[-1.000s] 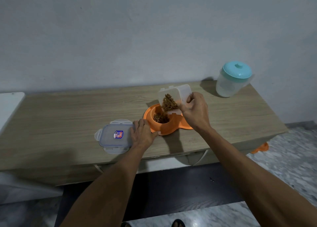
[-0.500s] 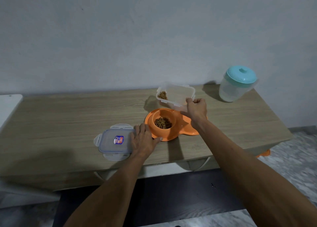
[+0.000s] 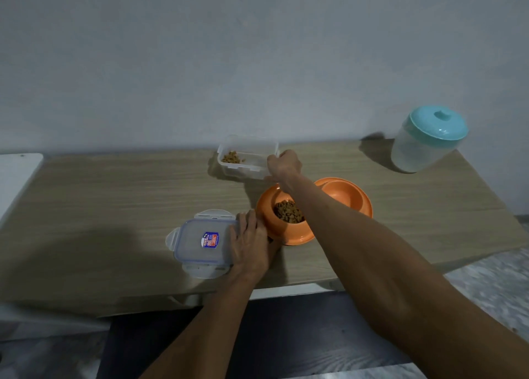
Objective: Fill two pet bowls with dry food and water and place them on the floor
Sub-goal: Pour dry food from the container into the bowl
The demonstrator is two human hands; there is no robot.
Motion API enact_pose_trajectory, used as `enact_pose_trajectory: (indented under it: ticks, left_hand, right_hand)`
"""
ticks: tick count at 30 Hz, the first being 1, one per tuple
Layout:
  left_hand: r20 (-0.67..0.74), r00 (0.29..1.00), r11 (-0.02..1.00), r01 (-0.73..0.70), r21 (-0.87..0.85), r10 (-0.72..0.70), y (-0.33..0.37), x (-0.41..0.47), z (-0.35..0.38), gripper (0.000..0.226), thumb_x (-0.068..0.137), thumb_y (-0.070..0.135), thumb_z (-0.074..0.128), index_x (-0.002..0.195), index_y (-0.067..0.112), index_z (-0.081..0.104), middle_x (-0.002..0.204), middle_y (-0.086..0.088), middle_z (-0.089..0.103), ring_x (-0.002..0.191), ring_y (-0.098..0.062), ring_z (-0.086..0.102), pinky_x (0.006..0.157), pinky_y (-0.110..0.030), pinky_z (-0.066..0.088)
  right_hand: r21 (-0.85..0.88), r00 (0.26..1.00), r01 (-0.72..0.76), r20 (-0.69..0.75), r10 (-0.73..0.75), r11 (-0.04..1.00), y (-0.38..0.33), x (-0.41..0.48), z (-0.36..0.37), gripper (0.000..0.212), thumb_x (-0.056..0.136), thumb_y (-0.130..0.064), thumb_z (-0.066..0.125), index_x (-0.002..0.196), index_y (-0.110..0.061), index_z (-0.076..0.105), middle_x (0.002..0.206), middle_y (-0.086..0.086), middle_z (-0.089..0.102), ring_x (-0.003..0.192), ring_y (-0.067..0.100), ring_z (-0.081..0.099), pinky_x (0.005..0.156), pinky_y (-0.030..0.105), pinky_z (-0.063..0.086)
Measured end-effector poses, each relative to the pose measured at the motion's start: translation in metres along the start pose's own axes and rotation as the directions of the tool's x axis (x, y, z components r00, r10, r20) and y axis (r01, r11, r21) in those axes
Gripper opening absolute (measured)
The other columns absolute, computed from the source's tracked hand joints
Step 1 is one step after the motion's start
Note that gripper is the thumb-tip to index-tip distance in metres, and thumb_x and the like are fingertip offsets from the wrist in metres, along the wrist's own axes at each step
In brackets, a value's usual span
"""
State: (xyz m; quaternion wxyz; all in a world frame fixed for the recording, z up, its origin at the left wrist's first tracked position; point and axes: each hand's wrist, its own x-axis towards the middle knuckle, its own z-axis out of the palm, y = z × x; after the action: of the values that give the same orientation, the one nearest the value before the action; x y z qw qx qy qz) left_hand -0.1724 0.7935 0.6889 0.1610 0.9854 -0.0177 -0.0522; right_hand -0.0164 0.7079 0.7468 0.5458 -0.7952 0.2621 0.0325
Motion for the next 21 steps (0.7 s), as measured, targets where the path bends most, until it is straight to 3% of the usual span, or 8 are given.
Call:
enact_pose_trajectory:
  ticks: [11, 21]
  left_hand:
    - [0.166, 0.985, 0.996, 0.049, -0.078, -0.036, 0.002, -0.001, -0.009, 0.097, 0.088, 0.061, 0.052, 0.157, 0.015, 0.001, 0.165, -0.006, 0.006, 0.153, -0.029, -0.003, 0.121, -0.05, 0.004]
    - [0.15, 0.988, 0.996, 0.048, -0.08, -0.035, 0.0, 0.0, -0.004, 0.097, 0.086, 0.063, 0.054, 0.157, 0.015, 0.006, 0.165, -0.005, 0.009, 0.153, -0.028, -0.002, 0.121, -0.05, 0.006]
  right_hand:
    - [-0.161, 0.994, 0.033, 0.108, -0.015, 0.986, -0.002, -0.018, 0.031, 0.032, 0.088, -0.016, 0.065, 0.114, 0.002, 0.063, 0.115, 0.019, 0.063, 0.098, 0.036, 0.067, 0.079, 0.045, 0.061]
    - [-0.208, 0.993, 0.053, 0.118, -0.029, 0.977, 0.004, -0.019, 0.027, 0.031, 0.089, -0.021, 0.065, 0.109, 0.002, 0.067, 0.113, 0.018, 0.067, 0.1, 0.035, 0.067, 0.084, 0.042, 0.059]
